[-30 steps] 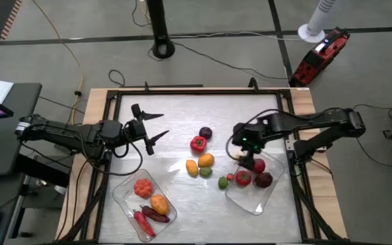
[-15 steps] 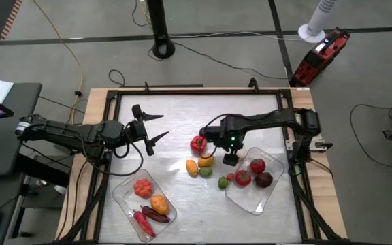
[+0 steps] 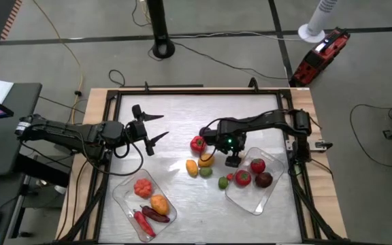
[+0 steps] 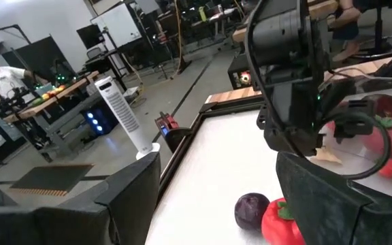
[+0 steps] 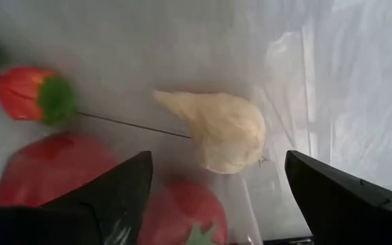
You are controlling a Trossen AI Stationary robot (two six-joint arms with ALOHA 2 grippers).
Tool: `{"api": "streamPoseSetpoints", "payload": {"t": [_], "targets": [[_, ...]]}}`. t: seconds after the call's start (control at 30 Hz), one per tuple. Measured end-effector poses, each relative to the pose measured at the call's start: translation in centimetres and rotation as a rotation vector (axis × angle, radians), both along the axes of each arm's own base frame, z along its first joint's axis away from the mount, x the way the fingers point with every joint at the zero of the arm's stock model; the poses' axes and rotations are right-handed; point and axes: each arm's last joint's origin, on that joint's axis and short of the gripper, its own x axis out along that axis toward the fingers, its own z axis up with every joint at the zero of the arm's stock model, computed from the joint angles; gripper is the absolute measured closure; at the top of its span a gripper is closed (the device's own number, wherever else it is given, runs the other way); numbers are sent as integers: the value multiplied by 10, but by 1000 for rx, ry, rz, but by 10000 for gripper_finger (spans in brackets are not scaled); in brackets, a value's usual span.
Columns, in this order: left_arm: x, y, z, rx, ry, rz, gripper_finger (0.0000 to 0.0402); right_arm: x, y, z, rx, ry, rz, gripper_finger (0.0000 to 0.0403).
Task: Sort produce into baskets
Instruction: Put the garlic into the left transparent bin
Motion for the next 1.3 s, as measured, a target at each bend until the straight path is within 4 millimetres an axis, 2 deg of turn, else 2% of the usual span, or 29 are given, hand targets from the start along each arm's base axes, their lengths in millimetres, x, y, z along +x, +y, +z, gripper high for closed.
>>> {"api": "streamPoseSetpoints", "payload": {"t": [0.27,0.57,0.83,1.13,1.3], "targets": [[0,0,0,0,2,0,123,-10,-5,-18,13,30,6,73],[0,0,0,1,-1,0,123,-7,-9,-21,16,-24,25,104],[0,0,0,-1,-2,2,123,-8,-9,-23,22,-26,47,152],[0,0,0,-1,-2,5,123,-15,-11,-31,39,-6,81,234],[0,0,0,0,-2,5,123,-15,-11,-31,39,-8,94,247]]}}
